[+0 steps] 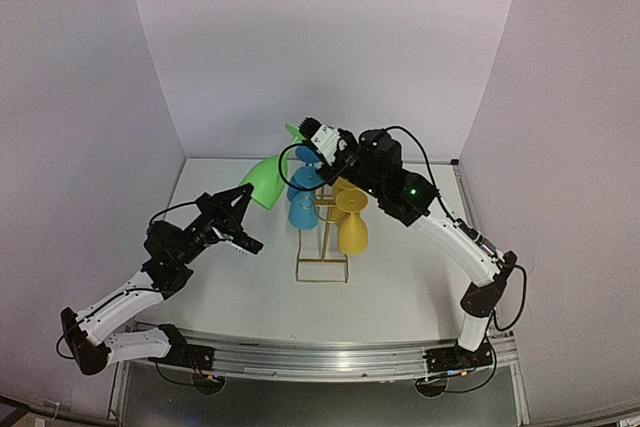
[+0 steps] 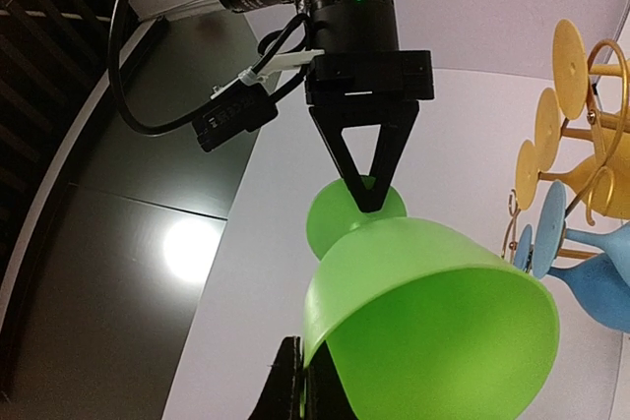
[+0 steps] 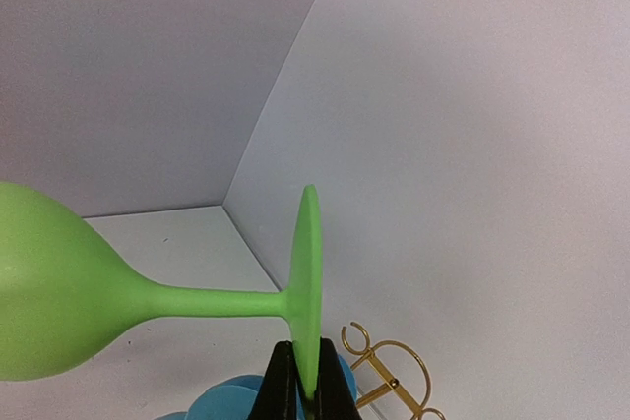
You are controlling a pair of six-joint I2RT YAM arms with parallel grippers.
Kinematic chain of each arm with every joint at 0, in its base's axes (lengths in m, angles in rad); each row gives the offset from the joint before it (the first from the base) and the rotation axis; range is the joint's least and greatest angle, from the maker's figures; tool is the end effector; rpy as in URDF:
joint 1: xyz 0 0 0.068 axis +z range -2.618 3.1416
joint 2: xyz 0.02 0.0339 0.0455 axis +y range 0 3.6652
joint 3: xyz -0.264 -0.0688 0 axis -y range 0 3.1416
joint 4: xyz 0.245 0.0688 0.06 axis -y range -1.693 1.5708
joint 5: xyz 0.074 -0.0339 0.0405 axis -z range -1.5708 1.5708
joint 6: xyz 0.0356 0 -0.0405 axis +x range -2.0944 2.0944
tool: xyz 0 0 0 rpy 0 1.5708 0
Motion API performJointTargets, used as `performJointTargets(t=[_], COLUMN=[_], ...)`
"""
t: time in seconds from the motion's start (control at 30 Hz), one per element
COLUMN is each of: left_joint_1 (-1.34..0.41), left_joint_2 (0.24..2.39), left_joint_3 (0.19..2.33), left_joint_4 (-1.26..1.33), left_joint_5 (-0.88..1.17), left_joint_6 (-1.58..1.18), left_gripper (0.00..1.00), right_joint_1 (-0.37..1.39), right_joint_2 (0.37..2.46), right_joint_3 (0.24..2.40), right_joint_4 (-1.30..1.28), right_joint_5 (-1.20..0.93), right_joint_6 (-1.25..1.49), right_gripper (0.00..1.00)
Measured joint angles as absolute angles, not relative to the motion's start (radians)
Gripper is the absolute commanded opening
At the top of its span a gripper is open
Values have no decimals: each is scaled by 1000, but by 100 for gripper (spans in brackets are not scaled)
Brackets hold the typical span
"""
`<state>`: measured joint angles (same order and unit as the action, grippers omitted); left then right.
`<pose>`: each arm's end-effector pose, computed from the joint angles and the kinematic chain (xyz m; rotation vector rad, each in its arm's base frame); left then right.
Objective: Place the wine glass upside down on the wine glass rack
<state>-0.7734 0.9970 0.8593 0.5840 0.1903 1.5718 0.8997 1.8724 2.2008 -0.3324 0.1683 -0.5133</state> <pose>0.1569 -0.1626 0.4081 1.1179 0.2829 0.6030 0.2659 0.3253 0.5010 -0.9199 1.2813 0.1705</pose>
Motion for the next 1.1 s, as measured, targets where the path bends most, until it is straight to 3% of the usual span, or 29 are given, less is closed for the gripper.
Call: performJointTargets(t=[0.07, 0.1, 0.17, 0.2, 0.23, 0.57, 0.9, 1.1], left_joint_1=[-773, -773, -774, -774, -773, -776, -776, -751], left_joint_2=[996, 994, 987, 982, 976, 1025, 1128, 1247], left_joint_3=[859, 859, 861, 866, 875, 1317, 1646, 1747], left_joint_4=[584, 581, 552, 514, 465, -305, -735, -844], left_joint_5=[190, 189, 181, 172, 162, 49, 186, 302], left_joint_6=[1572, 1571, 1563, 1549, 1532, 1005, 470, 229], left_gripper=[5, 18, 74, 95, 98, 100, 100, 100], right_joint_1=[900, 900, 900, 900, 900, 899, 904, 947], right_joint_2=[1872, 1872, 1872, 1872, 1873, 1874, 1866, 1822], right_joint_3=[2207, 2208, 2209, 2211, 2214, 2272, 2230, 2164], right_joint_4=[-332, -332, -333, -333, -333, -325, -316, -306], right_joint_5=[167, 167, 167, 171, 176, 201, 111, 25], right_joint_6=[-514, -515, -521, -528, -537, -699, -889, -980], right_gripper=[0, 0, 0, 0, 0, 0, 0, 0])
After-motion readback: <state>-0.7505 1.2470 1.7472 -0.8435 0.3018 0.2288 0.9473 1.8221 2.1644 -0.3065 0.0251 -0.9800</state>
